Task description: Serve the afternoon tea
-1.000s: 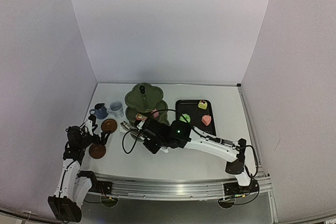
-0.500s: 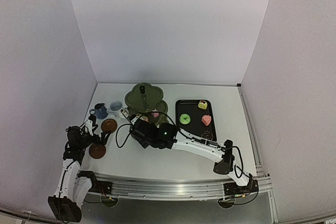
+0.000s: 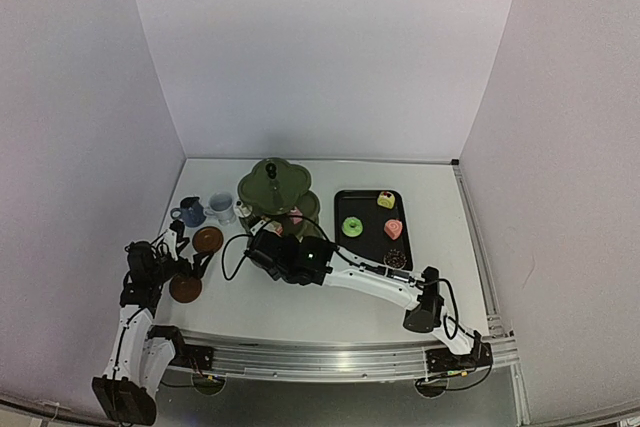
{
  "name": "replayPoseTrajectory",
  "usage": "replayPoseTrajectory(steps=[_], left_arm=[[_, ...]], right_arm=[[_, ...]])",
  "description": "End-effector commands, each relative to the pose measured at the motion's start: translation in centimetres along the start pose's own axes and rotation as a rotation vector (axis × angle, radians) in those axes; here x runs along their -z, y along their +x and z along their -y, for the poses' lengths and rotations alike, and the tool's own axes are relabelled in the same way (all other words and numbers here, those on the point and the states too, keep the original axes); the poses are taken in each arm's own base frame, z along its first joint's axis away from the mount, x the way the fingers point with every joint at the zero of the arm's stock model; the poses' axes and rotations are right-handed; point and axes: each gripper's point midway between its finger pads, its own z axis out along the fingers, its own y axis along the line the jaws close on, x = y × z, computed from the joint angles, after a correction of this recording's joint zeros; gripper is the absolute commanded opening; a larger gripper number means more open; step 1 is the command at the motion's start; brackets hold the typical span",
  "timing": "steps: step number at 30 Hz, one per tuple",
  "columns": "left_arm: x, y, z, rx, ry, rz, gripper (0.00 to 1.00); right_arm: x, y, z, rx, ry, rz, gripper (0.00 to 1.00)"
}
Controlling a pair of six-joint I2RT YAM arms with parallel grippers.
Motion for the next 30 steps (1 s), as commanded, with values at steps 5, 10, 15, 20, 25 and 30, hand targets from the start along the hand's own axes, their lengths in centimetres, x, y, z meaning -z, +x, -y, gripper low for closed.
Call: replayPoseTrajectory(steps=[5,10,15,20,25,30], left_arm=[[0.2,-0.5,1.0,-0.031,0.05,0.028,1.0],[0.2,-0.5,1.0,-0.029,0.052,0.028,0.99],[0.2,-0.4,1.0,-0.029,0.052,0.027,0.99],[0.2,-0.4,1.0,-0.028,0.049,0.026,0.99],[0.1,-0.4,1.0,-0.027,0.051,0.024,0.99],[0.2,-0.4,1.0,-0.026,0.05,0.024,0.99]], right_arm=[[-0.7,-0.5,0.8,-0.029,0.057,0.033,0.0],[-1.1,0.1,1.0,-0.013,0.07,0.018,0.0],[-1.1,0.3,1.1,-0.005,0.077,0.013,0.0],[-1.1,0.5,1.5,-0.003,0.1,0.012,0.0],[-1.1,0.1,1.5,-0.006,0.103,0.021,0.09],[-0.9,-0.2,1.6,-0.012,0.102,0.029,0.26]])
